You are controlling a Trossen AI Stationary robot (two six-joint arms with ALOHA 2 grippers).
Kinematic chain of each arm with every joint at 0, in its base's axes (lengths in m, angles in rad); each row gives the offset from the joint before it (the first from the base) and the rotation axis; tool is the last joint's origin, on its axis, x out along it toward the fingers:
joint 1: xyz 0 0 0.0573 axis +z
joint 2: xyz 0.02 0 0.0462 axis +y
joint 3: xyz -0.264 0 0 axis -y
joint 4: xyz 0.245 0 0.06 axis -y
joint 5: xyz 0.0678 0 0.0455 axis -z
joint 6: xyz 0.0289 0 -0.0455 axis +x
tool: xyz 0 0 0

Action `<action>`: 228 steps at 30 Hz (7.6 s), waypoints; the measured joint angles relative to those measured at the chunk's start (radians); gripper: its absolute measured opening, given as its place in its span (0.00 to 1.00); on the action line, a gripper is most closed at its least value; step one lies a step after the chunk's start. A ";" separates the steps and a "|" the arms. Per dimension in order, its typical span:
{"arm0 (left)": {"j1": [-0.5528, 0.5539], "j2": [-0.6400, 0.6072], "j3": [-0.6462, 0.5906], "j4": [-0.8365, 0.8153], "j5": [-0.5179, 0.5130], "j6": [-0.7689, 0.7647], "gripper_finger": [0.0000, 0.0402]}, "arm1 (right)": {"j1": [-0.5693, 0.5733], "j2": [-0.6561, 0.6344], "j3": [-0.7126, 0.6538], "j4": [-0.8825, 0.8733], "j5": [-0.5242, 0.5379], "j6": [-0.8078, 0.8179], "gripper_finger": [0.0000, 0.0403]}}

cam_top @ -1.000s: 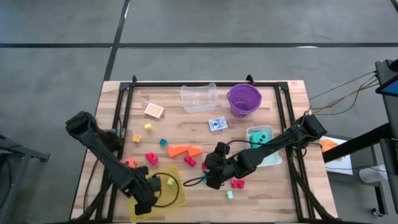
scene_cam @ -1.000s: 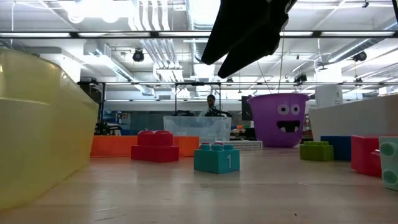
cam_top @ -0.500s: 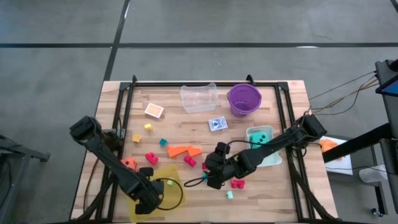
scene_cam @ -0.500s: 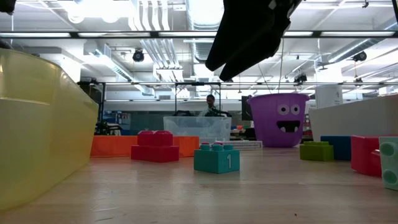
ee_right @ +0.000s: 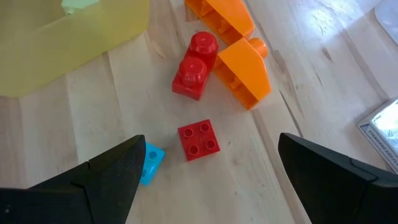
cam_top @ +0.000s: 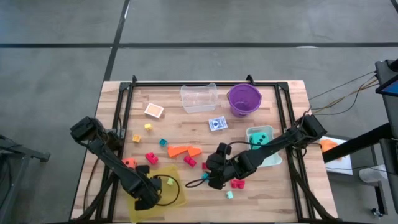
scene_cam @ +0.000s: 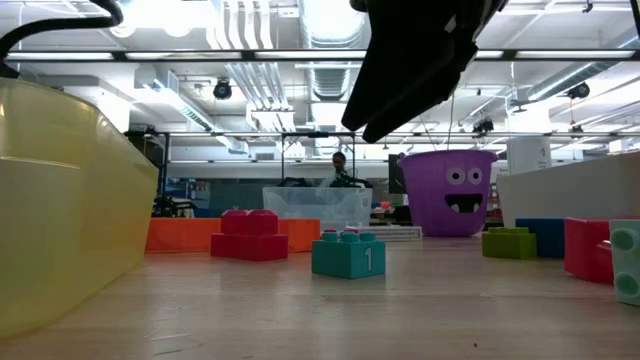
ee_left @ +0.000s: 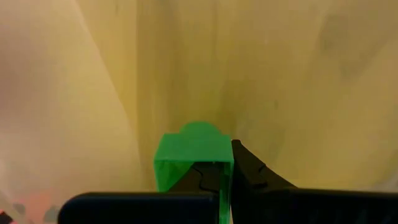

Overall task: Pick & Place Toys
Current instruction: Put the green game piece into the yellow bin, then put the blue game piece into the yellow bin

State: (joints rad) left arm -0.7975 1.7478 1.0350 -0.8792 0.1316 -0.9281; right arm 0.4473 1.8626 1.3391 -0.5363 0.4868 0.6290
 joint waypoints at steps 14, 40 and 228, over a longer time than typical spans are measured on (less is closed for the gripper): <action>0.000 0.000 -0.002 0.000 0.000 -0.034 0.10 | 0.000 0.000 -0.003 0.001 0.000 -0.003 0.90; 0.002 -0.001 -0.002 0.016 0.051 -0.052 0.46 | 0.000 0.000 -0.003 0.002 0.000 -0.002 0.90; 0.279 -0.535 0.006 -0.115 -0.070 -0.230 0.29 | -0.018 0.000 -0.003 0.080 -0.027 -0.082 0.90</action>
State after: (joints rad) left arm -0.5183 1.2130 1.0414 -0.9940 0.0612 -1.1585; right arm 0.4294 1.8622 1.3365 -0.4564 0.4596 0.5474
